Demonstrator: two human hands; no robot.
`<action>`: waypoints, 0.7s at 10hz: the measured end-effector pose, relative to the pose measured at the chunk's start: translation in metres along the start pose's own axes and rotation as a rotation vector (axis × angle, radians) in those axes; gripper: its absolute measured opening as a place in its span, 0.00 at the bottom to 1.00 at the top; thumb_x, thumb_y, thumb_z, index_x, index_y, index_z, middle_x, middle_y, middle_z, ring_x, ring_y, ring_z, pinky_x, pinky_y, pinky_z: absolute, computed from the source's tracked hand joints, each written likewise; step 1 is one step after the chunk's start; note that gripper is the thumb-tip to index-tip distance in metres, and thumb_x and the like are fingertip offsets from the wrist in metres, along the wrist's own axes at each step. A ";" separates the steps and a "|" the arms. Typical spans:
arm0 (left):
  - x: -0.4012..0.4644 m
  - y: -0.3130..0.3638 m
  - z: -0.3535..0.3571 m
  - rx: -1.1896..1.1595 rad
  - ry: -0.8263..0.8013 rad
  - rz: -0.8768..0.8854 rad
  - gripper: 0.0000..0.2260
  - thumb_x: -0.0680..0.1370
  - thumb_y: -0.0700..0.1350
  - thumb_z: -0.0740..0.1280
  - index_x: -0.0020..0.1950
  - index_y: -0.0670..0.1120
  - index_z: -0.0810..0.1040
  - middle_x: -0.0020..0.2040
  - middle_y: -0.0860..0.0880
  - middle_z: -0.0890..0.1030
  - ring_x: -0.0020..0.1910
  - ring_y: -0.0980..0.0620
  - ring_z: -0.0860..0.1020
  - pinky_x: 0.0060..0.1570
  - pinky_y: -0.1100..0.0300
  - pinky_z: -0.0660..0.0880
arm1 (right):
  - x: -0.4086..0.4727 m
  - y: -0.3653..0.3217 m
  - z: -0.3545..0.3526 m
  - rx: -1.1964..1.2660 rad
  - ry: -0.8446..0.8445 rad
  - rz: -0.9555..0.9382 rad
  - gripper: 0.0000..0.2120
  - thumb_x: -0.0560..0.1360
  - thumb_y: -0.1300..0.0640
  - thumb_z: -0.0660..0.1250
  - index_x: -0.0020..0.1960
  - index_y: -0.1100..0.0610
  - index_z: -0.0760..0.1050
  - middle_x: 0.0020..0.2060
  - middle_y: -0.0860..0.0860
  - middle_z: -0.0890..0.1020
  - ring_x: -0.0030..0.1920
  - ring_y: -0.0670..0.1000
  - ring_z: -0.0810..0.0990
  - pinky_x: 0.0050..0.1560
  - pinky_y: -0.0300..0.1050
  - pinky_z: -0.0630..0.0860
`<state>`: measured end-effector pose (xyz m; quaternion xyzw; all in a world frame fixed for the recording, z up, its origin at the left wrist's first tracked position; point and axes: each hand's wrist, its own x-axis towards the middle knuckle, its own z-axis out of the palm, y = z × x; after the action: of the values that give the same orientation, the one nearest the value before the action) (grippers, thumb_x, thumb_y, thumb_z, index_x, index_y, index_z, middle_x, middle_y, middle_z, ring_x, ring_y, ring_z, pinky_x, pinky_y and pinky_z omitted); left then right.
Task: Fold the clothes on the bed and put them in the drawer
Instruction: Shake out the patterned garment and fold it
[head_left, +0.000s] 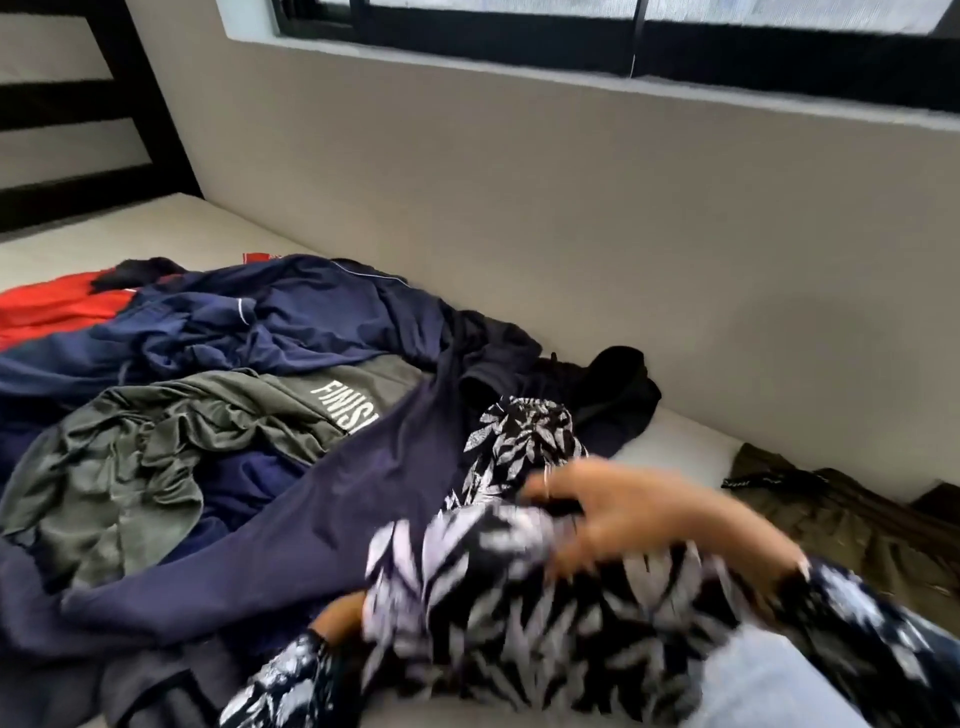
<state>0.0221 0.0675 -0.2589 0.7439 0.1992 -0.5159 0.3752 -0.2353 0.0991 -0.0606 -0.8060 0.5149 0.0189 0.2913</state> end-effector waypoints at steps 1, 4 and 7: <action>-0.040 0.000 0.009 0.615 -1.109 0.180 0.12 0.78 0.34 0.60 0.57 0.36 0.79 0.50 0.40 0.83 0.49 0.45 0.83 0.51 0.53 0.78 | 0.047 0.062 -0.027 0.013 0.225 0.158 0.26 0.69 0.44 0.71 0.66 0.47 0.73 0.59 0.45 0.79 0.59 0.46 0.77 0.62 0.45 0.73; -0.030 0.001 0.023 0.769 -1.057 0.116 0.37 0.74 0.72 0.49 0.68 0.47 0.75 0.64 0.43 0.78 0.63 0.44 0.77 0.66 0.47 0.70 | 0.037 0.069 0.100 -0.250 0.213 0.484 0.35 0.79 0.36 0.48 0.77 0.46 0.34 0.76 0.51 0.33 0.76 0.57 0.35 0.75 0.62 0.39; -0.061 -0.004 -0.001 1.072 -0.590 0.842 0.26 0.68 0.68 0.68 0.44 0.45 0.81 0.43 0.53 0.82 0.45 0.53 0.77 0.48 0.57 0.73 | 0.007 0.069 0.109 0.051 0.441 0.680 0.35 0.78 0.37 0.57 0.78 0.53 0.52 0.76 0.56 0.57 0.73 0.60 0.61 0.71 0.59 0.61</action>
<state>-0.0036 0.0758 -0.2043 0.6689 -0.4911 -0.5333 0.1644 -0.2605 0.1261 -0.1846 -0.5671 0.8026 -0.0719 0.1707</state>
